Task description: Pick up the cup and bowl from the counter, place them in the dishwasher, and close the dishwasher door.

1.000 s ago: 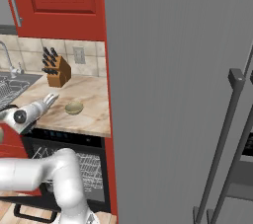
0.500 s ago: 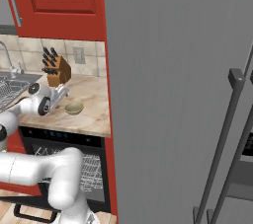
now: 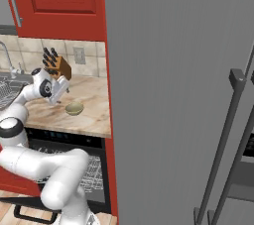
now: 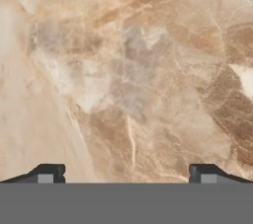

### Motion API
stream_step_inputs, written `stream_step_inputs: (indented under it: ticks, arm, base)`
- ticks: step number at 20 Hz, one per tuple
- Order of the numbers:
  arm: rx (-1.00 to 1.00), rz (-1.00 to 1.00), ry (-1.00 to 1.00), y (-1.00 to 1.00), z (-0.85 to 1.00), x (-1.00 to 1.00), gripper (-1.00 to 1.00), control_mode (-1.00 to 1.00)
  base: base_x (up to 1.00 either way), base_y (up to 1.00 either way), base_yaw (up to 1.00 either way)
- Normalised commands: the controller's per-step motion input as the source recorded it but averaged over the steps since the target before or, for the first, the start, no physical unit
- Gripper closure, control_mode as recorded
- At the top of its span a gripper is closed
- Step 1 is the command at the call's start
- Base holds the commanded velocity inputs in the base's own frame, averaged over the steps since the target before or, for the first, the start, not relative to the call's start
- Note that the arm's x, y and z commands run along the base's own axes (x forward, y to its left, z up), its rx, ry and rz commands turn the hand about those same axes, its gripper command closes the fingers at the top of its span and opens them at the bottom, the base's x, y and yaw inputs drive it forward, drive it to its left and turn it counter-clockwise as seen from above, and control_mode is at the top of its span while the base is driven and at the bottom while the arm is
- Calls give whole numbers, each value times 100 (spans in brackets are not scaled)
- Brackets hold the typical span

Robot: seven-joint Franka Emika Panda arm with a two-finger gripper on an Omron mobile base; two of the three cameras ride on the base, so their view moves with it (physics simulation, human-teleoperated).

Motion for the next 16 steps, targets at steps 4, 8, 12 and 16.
stream_step_inputs:
  ticks: [4,8,12,16]
  arm:
    - [-9,-2,7,19,-69,3,-100,-100]
    - [-13,-3,0,24,-92,-23,-100,-100]
    - [-15,-3,-5,18,-100,-49,-100,-100]
    - [-13,-3,-10,1,-100,-60,-100,-100]
  base:
    - [0,0,0]
    - [0,0,0]
    - [0,0,0]
    - [0,0,0]
